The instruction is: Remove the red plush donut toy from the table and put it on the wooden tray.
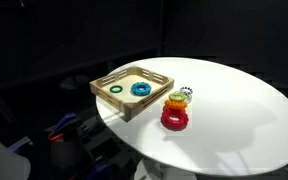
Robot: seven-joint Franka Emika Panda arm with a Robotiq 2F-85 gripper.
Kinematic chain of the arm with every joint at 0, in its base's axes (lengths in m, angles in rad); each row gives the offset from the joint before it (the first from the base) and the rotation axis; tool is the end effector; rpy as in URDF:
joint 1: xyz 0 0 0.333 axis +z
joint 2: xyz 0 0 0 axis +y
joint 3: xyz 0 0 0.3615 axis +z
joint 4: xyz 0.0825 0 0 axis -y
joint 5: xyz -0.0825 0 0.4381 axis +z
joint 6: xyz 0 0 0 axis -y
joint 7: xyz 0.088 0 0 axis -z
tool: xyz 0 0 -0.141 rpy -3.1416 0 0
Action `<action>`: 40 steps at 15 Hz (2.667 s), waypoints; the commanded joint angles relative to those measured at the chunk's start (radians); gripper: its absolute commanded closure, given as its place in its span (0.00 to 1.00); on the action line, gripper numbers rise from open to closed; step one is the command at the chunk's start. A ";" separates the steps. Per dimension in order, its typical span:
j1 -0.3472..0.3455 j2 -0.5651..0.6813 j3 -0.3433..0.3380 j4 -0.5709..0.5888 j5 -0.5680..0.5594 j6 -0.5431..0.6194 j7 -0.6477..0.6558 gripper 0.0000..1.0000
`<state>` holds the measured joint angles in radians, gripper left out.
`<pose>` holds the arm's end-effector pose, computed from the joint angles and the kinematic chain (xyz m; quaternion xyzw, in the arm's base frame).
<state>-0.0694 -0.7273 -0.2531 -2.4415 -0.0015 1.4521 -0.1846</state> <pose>0.2996 -0.1110 0.5103 -0.9867 0.0257 0.1167 0.1104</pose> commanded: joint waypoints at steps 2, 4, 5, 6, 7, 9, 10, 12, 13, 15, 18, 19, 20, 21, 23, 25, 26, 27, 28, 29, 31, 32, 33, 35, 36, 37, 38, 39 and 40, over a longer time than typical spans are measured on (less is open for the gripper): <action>-0.020 0.004 0.015 0.002 0.008 -0.001 -0.011 0.00; -0.020 0.004 0.015 0.003 0.008 -0.001 -0.011 0.00; -0.024 0.015 0.020 0.006 0.002 0.004 0.004 0.00; -0.027 0.030 0.026 0.012 0.000 0.015 0.019 0.00; -0.031 0.045 0.030 0.018 0.001 0.026 0.034 0.00; -0.038 0.075 0.038 0.031 0.006 0.050 0.057 0.00; -0.040 0.095 0.045 0.038 0.009 0.069 0.072 0.00; -0.041 0.137 0.055 0.055 0.014 0.101 0.099 0.00; -0.042 0.159 0.060 0.064 0.017 0.117 0.115 0.00; -0.043 0.210 0.070 0.084 0.014 0.156 0.144 0.00; -0.048 0.290 0.075 0.112 0.003 0.231 0.167 0.00; -0.049 0.316 0.074 0.119 -0.001 0.258 0.168 0.00; -0.052 0.341 0.074 0.121 -0.006 0.293 0.169 0.00; -0.057 0.364 0.073 0.119 -0.014 0.338 0.165 0.00; -0.066 0.412 0.068 0.117 -0.023 0.425 0.159 0.00; -0.077 0.459 0.065 0.116 -0.025 0.500 0.159 0.00; -0.082 0.480 0.065 0.115 -0.028 0.537 0.160 0.00; -0.087 0.507 0.065 0.114 -0.033 0.575 0.160 0.00; -0.092 0.532 0.065 0.112 -0.041 0.614 0.167 0.00; -0.097 0.555 0.065 0.112 -0.049 0.647 0.171 0.00; -0.107 0.606 0.068 0.114 -0.081 0.715 0.195 0.00; -0.110 0.628 0.068 0.117 -0.093 0.737 0.209 0.00; -0.112 0.644 0.068 0.119 -0.103 0.752 0.219 0.00; -0.113 0.667 0.069 0.123 -0.130 0.768 0.249 0.00; -0.107 0.642 0.066 0.092 -0.096 0.766 0.206 0.00; -0.107 0.653 0.066 0.095 -0.105 0.770 0.218 0.00; -0.107 0.659 0.066 0.098 -0.108 0.771 0.223 0.00; -0.107 0.661 0.066 0.100 -0.108 0.771 0.223 0.00; -0.107 0.661 0.066 0.103 -0.108 0.771 0.223 0.00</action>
<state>-0.1710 -0.0665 -0.1923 -2.3403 -0.1105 2.2245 0.0391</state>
